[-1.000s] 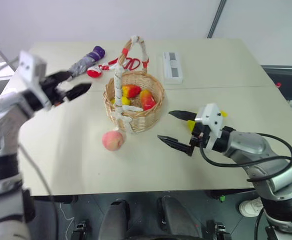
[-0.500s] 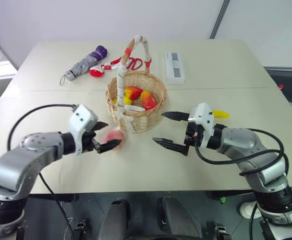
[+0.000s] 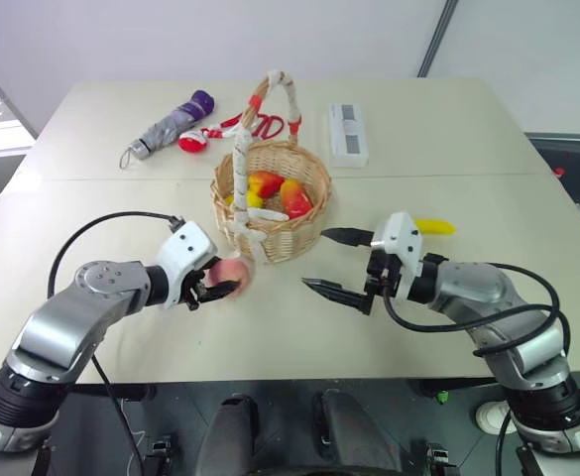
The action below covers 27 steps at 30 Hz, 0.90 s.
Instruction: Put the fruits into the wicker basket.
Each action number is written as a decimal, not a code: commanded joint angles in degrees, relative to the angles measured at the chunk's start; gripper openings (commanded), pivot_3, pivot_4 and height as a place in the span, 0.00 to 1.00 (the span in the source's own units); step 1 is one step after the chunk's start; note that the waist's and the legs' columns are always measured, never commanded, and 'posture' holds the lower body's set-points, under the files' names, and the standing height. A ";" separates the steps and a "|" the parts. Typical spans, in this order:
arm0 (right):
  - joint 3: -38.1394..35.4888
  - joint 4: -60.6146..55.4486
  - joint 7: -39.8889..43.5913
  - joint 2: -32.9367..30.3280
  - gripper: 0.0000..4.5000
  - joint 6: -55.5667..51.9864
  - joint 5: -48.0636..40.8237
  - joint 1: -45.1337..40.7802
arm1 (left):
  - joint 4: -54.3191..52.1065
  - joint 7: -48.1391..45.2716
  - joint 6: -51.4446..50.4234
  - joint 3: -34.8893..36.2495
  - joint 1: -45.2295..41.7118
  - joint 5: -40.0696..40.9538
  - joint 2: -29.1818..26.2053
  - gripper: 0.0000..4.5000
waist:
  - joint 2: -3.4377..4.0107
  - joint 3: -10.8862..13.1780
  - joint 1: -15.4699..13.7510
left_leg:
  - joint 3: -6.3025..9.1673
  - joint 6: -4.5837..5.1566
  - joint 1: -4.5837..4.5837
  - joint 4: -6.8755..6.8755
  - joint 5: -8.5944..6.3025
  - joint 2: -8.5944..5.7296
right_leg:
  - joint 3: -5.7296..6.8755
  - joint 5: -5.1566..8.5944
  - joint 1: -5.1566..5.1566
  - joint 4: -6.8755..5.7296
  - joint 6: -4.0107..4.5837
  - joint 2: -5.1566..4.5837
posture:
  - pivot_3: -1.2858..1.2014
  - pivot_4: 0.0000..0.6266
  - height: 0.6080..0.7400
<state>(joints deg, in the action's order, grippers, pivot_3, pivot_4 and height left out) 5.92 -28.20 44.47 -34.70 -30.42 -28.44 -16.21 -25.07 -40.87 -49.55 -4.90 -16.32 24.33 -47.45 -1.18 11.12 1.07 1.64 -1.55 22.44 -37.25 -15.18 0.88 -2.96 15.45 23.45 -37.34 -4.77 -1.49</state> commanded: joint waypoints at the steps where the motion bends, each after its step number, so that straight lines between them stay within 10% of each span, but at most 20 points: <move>1: -1.21 -2.65 -0.02 0.04 1.00 0.70 -0.51 -0.15 | 0.83 -3.75 5.21 8.86 1.78 1.97 -1.97 0.53 | 0.00 0.00 0.11 | -0.01 0.00 0.00 0.00 0.00 0.03 | 0.00 0.00 0.02 0.00 0.00 0.00 | 0.52 0.24 1.00; 9: -0.78 -0.58 0.74 0.37 1.00 1.64 0.25 -1.65 | 9.83 -0.21 3.94 28.04 -6.70 12.03 0.93 0.53 | -0.02 0.00 -0.27 | 0.02 0.00 0.01 -0.03 0.00 0.02 | 0.06 0.00 -0.02 0.00 0.00 -0.04 | 0.52 0.24 1.00; 27: -1.37 -1.04 -0.12 0.53 1.00 1.71 1.01 -1.82 | 14.10 -2.59 5.81 19.53 -14.92 12.04 4.57 0.53 | -0.03 0.00 -0.07 | 0.01 0.00 0.04 0.00 0.00 -0.02 | 0.03 -0.01 0.04 -0.01 -0.02 -0.02 | 0.52 0.24 1.00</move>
<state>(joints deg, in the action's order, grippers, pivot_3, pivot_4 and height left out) 6.12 -26.90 44.67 -34.24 -29.42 -27.19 -18.09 -7.73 -42.79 -43.58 12.50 -30.75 34.39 -42.20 -1.21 11.13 0.99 1.65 -1.55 22.48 -37.26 -15.18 0.88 -2.92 15.45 23.48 -37.35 -4.79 -1.52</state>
